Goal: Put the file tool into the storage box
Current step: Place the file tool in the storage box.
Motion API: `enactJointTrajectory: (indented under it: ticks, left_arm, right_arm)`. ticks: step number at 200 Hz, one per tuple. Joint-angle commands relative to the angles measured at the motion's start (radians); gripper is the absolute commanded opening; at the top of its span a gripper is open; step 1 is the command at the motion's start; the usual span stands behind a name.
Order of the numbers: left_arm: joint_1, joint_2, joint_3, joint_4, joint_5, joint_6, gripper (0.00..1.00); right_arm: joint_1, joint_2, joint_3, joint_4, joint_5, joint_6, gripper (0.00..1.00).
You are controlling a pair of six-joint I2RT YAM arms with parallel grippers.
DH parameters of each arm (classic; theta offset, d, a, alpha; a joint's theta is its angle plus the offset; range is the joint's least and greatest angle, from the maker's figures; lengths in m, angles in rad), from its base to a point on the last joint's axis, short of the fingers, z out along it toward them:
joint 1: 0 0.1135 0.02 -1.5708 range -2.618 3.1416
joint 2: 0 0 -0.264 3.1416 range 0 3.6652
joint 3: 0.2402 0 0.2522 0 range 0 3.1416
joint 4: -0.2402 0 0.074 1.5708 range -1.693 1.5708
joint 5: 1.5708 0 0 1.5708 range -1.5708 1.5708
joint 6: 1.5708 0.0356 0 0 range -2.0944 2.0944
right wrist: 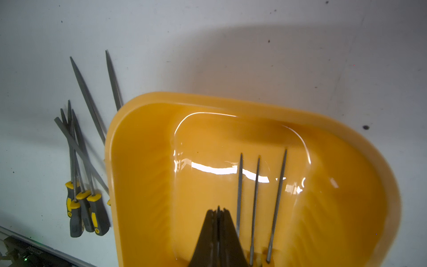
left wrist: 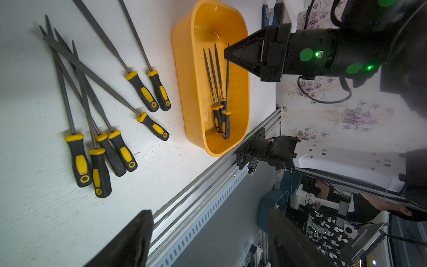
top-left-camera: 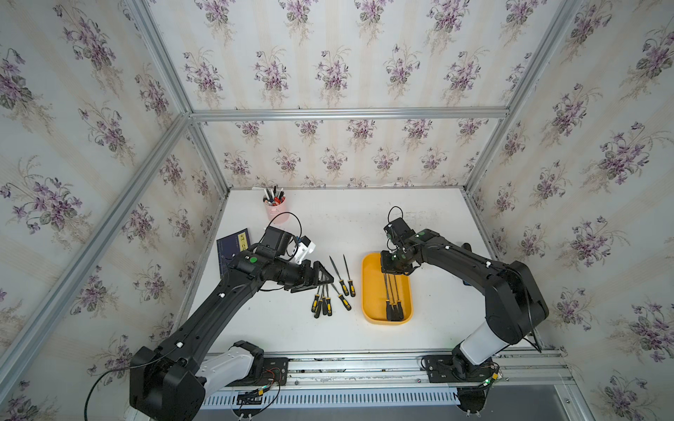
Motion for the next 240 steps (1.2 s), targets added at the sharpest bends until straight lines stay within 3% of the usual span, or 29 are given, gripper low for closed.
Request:
enactJointTrajectory:
  ticks: [1,217,240]
  left_arm:
    - [0.005,-0.001,-0.009,0.01,-0.003,0.019,0.81]
    - [0.022,0.032,-0.053,0.037,0.0,0.033,0.83]
    - [0.024,0.033,-0.057,0.037,0.001,0.034,0.83]
  right_arm:
    - [0.001,0.006,-0.021,0.042,-0.018,0.015,0.0]
    - [0.001,0.039,-0.097,0.116,-0.039,0.003,0.0]
    - [0.002,0.037,-0.097,0.115,-0.035,0.002,0.08]
